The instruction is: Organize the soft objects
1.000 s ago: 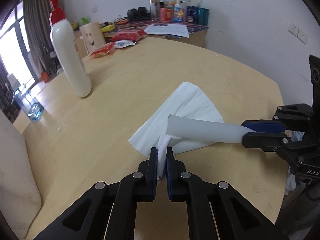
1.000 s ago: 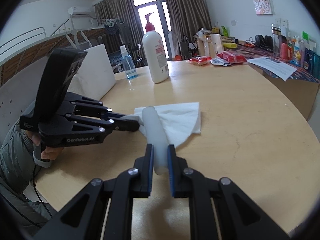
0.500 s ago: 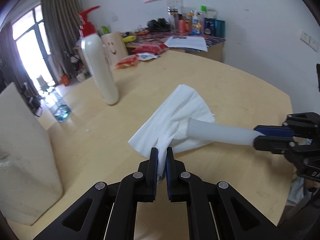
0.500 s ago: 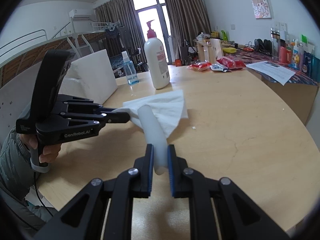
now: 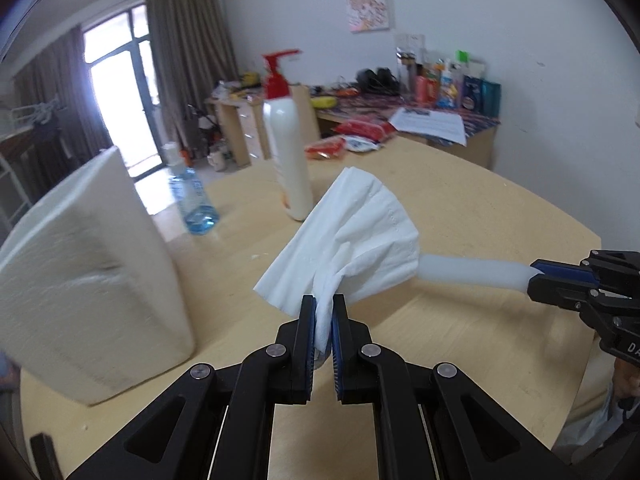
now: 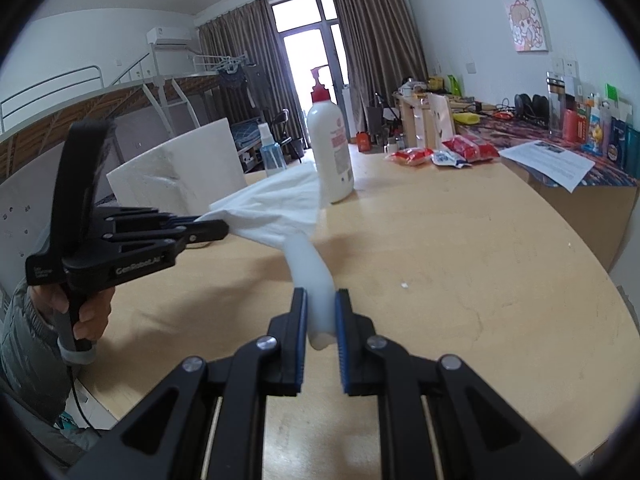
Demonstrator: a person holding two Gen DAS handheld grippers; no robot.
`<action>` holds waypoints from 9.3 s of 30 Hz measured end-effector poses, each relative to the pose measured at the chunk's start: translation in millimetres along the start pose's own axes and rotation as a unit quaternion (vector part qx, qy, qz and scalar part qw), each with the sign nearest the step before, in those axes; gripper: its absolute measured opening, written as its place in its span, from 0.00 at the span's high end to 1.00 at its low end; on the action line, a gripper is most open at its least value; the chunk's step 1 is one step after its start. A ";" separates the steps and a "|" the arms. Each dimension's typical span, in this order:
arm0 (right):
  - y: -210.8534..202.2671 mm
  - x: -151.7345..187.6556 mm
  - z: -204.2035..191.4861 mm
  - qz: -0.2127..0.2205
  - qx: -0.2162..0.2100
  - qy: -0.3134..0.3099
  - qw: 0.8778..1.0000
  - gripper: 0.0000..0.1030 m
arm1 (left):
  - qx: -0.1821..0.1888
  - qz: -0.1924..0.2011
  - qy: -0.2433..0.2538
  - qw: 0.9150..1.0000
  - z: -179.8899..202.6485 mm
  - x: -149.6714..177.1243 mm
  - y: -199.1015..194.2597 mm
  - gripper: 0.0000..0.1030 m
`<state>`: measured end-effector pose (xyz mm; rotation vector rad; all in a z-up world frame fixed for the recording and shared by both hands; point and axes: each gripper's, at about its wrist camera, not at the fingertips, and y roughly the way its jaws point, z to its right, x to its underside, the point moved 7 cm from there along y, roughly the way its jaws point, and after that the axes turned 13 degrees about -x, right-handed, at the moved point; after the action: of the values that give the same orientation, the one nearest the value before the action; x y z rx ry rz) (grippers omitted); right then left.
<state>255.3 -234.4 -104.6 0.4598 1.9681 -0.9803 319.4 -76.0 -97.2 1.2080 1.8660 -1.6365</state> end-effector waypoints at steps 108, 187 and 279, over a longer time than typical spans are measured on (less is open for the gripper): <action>69.5 -149.0 -198.7 0.094 -0.098 -0.162 0.977 0.84 | -0.248 0.113 -0.236 0.933 -222.7 8.1 -149.7 0.92; 116.3 -166.6 -157.0 0.055 -0.033 -0.112 0.992 0.21 | -0.235 0.079 -0.227 0.942 -248.7 -21.9 -75.9 0.92; -61.4 -71.7 -184.0 0.171 -0.046 -0.131 0.975 0.00 | -0.252 0.196 -0.212 0.924 -122.7 38.7 -243.2 0.01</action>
<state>157.3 -125.3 41.2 0.5641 1.6226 -0.6884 135.9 63.9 52.7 0.8459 1.5127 -1.0091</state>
